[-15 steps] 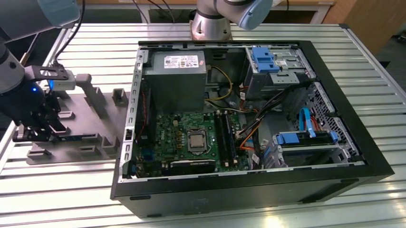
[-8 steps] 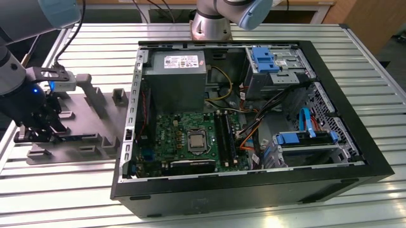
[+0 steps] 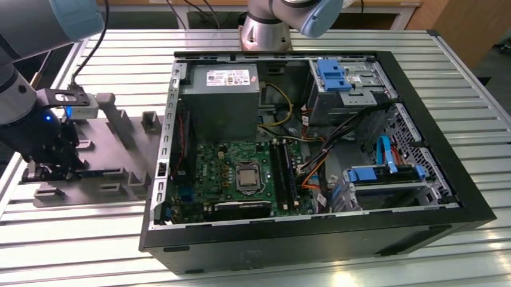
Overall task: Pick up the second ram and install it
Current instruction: 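Pick up the second ram and move it above second insertion slot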
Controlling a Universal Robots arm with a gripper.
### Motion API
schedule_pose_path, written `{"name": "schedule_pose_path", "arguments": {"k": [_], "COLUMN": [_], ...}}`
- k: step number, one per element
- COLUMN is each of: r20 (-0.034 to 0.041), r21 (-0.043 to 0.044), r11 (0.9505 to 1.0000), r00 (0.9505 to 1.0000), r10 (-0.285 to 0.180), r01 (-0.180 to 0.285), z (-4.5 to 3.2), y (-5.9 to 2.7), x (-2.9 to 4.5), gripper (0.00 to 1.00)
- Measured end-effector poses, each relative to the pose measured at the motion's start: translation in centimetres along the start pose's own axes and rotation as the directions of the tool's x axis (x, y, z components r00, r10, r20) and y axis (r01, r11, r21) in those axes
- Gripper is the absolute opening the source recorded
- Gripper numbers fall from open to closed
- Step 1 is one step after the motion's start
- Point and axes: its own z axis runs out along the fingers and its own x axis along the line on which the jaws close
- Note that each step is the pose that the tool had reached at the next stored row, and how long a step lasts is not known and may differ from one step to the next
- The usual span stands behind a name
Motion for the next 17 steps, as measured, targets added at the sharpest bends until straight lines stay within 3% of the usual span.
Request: {"name": "schedule_pose_path", "arguments": {"k": [1, 2, 17], "r20": [0.0, 0.0001, 0.0004], "r21": [0.0, 0.0001, 0.0001], "r11": [1.0, 1.0, 1.0], "r00": [1.0, 1.0, 1.0], "r10": [0.0, 0.0, 0.0], "r01": [0.0, 0.0, 0.0], "z": [0.0, 0.01, 0.62], "y": [0.0, 0.0, -0.37], "x": [0.0, 0.0, -0.02], "gripper": [0.35, 0.29, 0.29]}}
